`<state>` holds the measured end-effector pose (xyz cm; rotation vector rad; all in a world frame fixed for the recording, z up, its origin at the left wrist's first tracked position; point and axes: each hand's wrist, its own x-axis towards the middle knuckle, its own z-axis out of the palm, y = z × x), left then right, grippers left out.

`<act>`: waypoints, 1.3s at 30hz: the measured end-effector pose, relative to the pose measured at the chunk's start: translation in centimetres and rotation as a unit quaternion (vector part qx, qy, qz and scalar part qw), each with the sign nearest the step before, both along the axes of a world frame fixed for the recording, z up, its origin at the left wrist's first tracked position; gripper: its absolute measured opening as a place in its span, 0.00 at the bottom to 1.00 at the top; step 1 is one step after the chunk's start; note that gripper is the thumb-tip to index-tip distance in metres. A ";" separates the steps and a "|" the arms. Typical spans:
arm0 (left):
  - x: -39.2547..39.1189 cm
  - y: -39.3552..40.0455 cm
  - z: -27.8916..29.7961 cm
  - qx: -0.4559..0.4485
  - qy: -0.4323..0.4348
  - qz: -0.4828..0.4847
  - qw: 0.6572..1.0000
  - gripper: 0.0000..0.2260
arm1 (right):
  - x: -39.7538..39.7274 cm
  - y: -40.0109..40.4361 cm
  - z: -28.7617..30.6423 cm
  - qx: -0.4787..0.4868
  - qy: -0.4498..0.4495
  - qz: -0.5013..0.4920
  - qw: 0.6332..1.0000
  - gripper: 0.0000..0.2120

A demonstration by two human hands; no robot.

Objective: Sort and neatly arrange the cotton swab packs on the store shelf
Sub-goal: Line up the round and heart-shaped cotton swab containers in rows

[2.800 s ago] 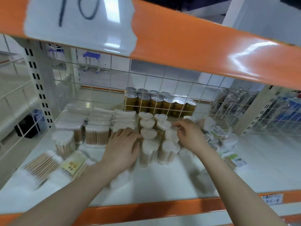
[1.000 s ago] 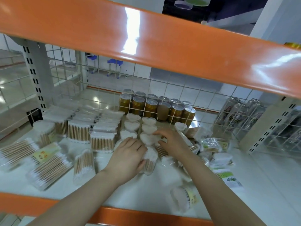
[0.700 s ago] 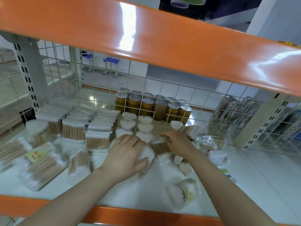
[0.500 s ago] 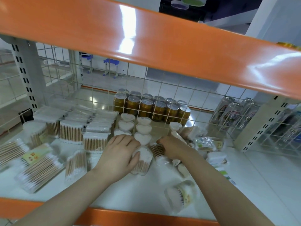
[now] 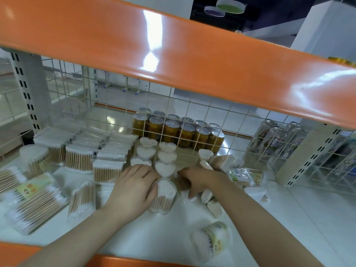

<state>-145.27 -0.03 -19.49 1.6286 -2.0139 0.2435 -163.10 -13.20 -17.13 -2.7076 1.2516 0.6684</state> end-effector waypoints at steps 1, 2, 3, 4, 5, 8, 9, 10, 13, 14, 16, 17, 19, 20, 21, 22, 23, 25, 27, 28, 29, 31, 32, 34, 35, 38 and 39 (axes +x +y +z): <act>0.0 -0.1 0.1 0.002 -0.002 -0.001 1.000 0.13 | 0.0 0.0 -0.1 0.003 0.001 -0.001 1.000 0.38; 0.0 -0.1 0.1 0.004 -0.001 -0.003 1.000 0.13 | -0.1 -0.1 -0.3 0.009 0.000 -0.004 1.000 0.40; 0.0 -0.1 0.2 0.006 0.002 -0.004 1.000 0.14 | -0.1 -0.2 -0.3 0.015 0.001 -0.007 1.000 0.43; 0.1 -0.2 0.4 0.007 0.004 -0.004 1.000 0.14 | -0.1 -0.2 -0.4 0.017 0.000 -0.007 1.000 0.44; 0.1 -0.2 0.5 0.007 0.002 -0.004 1.000 0.14 | -0.1 -0.2 -0.5 0.013 -0.003 -0.004 1.000 0.45; 0.3 -0.2 0.7 0.007 -0.006 -0.005 1.000 0.14 | -0.2 -0.4 -0.7 -0.003 -0.017 0.006 1.000 0.43; 0.4 -0.2 0.7 0.006 -0.005 -0.006 1.000 0.14 | -0.3 -0.3 -0.6 -0.003 -0.025 0.006 1.000 0.43; 0.4 -0.2 0.7 0.005 -0.004 -0.007 1.000 0.14 | -0.4 -0.3 -0.6 -0.001 -0.035 0.002 0.999 0.42; 0.4 -0.1 0.7 0.002 -0.006 -0.011 1.000 0.14 | -0.7 -0.2 -0.2 -0.007 -0.068 -0.004 0.998 0.44; 0.3 -0.1 0.7 0.003 -0.008 -0.012 1.000 0.14 | -0.8 -0.1 0.0 -0.015 -0.078 -0.003 0.997 0.44; 0.3 -0.1 0.6 0.008 -0.009 -0.015 1.000 0.14 | -1.0 0.0 0.4 -0.037 -0.097 -0.002 0.995 0.44; 0.2 -0.1 0.5 0.009 -0.008 -0.017 1.000 0.14 | -1.1 0.2 0.6 -0.046 -0.106 -0.002 0.993 0.43; 0.0 -0.1 0.5 0.006 -0.004 -0.021 1.000 0.14 | -1.4 0.5 1.1 -0.057 -0.132 -0.003 0.990 0.42; -0.1 -0.1 0.5 0.002 -0.004 -0.023 1.000 0.14 | -1.6 0.8 1.4 -0.059 -0.148 -0.007 0.987 0.42; -0.2 0.0 0.6 -0.002 -0.005 -0.024 1.000 0.14 | -1.8 1.1 1.7 -0.060 -0.164 -0.013 0.985 0.42; -0.3 0.0 0.7 -0.006 -0.006 -0.025 1.000 0.14 | -2.0 1.5 2.0 -0.061 -0.178 -0.020 0.982 0.42; -0.4 0.1 0.7 -0.009 -0.007 -0.024 1.000 0.15 | -2.2 1.8 2.4 -0.064 -0.189 -0.024 0.980 0.42; -0.6 0.3 0.8 -0.014 -0.006 -0.023 1.000 0.15 | -2.6 2.6 3.0 -0.073 -0.213 -0.031 0.974 0.43; -0.8 0.5 0.9 -0.013 -0.005 -0.018 1.000 0.15 | -3.0 3.3 3.4 -0.074 -0.239 -0.041 0.967 0.43; -0.8 0.6 0.9 -0.010 -0.003 -0.015 1.000 0.15 | -3.2 3.6 3.5 -0.072 -0.250 -0.046 0.964 0.43; -0.9 0.7 0.9 -0.005 -0.002 -0.013 1.000 0.15 | -3.4 3.9 3.6 -0.070 -0.259 -0.051 0.962 0.44; -1.1 0.8 0.9 0.007 0.002 -0.007 1.000 0.15 | -3.8 4.6 3.8 -0.065 -0.275 -0.059 0.957 0.44; -1.2 0.8 0.9 0.012 0.004 -0.005 1.000 0.15 | -4.0 4.9 3.9 -0.063 -0.286 -0.060 0.954 0.45; -1.4 0.9 1.0 0.020 0.007 -0.008 1.000 0.16 | -4.3 5.6 3.9 -0.060 -0.301 -0.064 0.950 0.47; -1.5 1.0 1.1 0.025 0.006 -0.010 1.000 0.16 | -4.4 5.8 3.8 -0.061 -0.303 -0.067 0.949 0.48; -1.7 1.4 1.2 0.028 0.000 -0.014 1.000 0.16 | -4.7 6.2 3.7 -0.065 -0.294 -0.068 0.951 0.44; -1.7 1.5 1.3 0.028 0.001 -0.016 0.999 0.16 | -4.8 6.3 3.7 -0.064 -0.290 -0.067 0.953 0.41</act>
